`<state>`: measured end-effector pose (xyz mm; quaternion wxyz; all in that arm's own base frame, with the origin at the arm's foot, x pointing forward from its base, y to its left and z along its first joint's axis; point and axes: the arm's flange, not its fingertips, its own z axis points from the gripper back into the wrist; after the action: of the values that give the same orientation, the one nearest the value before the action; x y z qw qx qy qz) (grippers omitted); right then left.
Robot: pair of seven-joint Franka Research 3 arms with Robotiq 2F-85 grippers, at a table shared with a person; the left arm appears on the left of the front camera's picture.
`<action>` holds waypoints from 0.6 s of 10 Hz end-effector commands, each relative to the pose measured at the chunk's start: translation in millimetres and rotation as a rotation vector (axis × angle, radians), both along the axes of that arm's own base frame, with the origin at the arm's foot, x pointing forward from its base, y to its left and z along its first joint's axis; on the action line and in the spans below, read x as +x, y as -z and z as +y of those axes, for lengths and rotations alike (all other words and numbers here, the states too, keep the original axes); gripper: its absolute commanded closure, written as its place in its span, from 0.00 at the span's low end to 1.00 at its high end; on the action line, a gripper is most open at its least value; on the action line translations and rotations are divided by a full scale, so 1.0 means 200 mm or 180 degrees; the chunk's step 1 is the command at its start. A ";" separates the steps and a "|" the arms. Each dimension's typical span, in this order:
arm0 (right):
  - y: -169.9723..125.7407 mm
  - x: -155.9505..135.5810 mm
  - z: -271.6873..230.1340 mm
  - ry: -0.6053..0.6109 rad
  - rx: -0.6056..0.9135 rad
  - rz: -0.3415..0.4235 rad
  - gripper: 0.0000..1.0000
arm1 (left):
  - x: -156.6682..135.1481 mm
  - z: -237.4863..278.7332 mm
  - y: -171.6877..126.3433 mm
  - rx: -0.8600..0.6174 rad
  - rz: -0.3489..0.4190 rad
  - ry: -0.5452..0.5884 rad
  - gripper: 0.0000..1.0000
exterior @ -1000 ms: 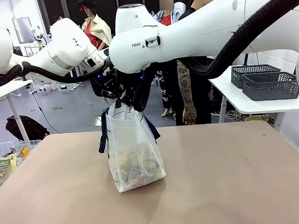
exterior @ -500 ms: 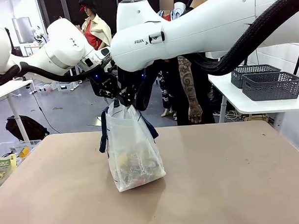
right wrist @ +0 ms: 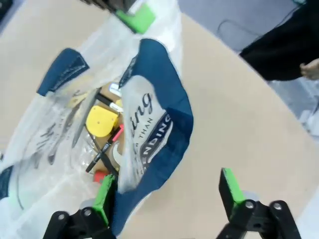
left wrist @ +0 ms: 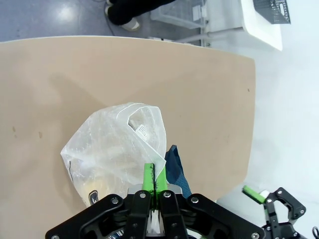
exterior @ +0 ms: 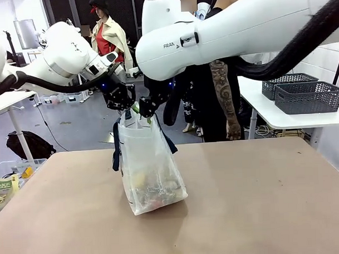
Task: Transfer purchased items from the store into the shopping bag.
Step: Move the Reusable shopping bag to the right side of the table.
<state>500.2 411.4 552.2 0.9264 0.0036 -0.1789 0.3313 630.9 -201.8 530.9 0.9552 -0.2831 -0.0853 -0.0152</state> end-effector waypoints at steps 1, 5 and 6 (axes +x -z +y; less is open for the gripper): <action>0.02 -0.15 -0.13 0.0215 0.0191 -0.0192 0.00 | -0.03 0.00 0.00 0.0023 -0.0039 -0.0070 1.00; -0.12 -0.28 -0.36 0.0688 0.0622 -0.0502 0.00 | -0.03 0.00 0.00 0.0080 -0.0039 -0.0057 1.00; -0.18 -0.31 -0.50 0.0945 0.0922 -0.0603 0.00 | -0.03 0.00 0.00 0.0100 -0.0037 -0.0062 1.00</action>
<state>455.7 342.9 592.1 0.9374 0.0479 -0.2757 0.2072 628.5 -204.2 531.1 0.9560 -0.2800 -0.0852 -0.0187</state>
